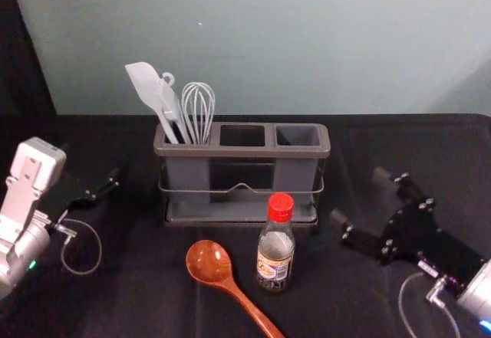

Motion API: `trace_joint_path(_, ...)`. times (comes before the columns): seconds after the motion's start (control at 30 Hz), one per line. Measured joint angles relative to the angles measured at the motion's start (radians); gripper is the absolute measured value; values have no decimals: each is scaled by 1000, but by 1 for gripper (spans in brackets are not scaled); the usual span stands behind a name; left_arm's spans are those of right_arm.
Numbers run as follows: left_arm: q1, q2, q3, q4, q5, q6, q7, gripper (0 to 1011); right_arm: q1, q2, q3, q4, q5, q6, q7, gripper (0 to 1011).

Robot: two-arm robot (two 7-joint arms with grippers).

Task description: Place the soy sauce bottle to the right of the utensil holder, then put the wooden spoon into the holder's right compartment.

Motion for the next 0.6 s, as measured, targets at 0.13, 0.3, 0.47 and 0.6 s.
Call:
trace_joint_path(0.13,0,0,0,0,0,0,0,1011,14,1,-19,5,51,-9,93,1004)
trace_joint_path(0.3,0,0,0,0,0,0,0,1011,51,-25,-49,37,113,3,198,1004)
trace_joint_path(0.47,0,0,0,0,0,0,0,1011,104,-68,-83,76,130,54,259,1004)
trace_joint_path(0.6,0,0,0,0,0,0,0,1011,140,-98,-101,94,108,86,265,1004)
